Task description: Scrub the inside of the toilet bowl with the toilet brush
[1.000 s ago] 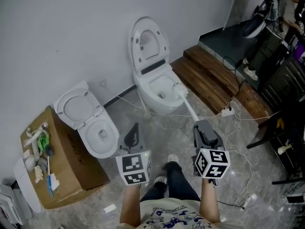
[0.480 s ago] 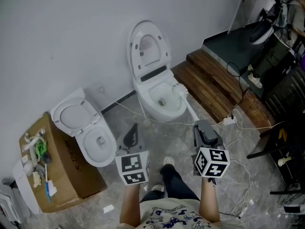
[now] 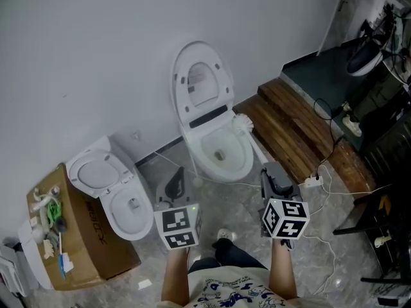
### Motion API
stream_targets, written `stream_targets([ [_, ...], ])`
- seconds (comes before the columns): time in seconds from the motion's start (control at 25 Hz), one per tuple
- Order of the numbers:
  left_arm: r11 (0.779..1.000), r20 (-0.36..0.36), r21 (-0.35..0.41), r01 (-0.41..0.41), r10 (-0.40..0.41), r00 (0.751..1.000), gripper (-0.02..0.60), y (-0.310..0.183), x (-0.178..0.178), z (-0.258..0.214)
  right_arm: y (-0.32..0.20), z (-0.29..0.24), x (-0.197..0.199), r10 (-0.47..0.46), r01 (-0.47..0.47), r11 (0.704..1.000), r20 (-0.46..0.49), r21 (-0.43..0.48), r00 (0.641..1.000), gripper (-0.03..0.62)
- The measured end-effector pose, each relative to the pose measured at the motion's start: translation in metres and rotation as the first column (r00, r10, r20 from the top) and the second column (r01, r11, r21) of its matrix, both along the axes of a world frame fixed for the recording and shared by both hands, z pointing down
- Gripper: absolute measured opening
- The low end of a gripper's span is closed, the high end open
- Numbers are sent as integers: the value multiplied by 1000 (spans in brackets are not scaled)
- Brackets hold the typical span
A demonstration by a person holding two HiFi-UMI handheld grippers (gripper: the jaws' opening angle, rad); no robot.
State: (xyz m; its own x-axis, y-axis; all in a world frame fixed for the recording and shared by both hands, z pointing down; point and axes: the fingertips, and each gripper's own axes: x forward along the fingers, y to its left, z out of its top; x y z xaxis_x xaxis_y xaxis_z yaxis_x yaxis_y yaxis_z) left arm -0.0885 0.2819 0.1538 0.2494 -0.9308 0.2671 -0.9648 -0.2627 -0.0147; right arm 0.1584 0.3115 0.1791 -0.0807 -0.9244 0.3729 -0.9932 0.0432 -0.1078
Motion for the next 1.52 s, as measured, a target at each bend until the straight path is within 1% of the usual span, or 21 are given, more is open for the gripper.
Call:
stream_targets([
  [0.32,999,9,-32,30,-30,1000,2,-51,23,7,-59,4,19,-44,45,999,2,-17,999,164],
  [0.56,997,17,-65,30,-29,999,2,-81,27,19,-91,22,21,-62,62,996,6,-57,998,164],
  [0.76,996,22,-84,28,-26,999,2,-114,27,29,-123,31,21,-59,59,995,7,-78,998,164],
  [1.16,995,14,-99,-3,4,1000,2,-217,19,41,-214,49,12,-35,35,993,1,-110,999,164],
  [1.32,994,12,-110,-26,27,1000,2,-259,22,41,-250,49,11,-19,19,992,1,-126,1000,164],
  [1.52,990,9,-129,-54,56,998,2,-300,25,48,-285,56,11,-3,3,989,-2,-151,1000,164],
])
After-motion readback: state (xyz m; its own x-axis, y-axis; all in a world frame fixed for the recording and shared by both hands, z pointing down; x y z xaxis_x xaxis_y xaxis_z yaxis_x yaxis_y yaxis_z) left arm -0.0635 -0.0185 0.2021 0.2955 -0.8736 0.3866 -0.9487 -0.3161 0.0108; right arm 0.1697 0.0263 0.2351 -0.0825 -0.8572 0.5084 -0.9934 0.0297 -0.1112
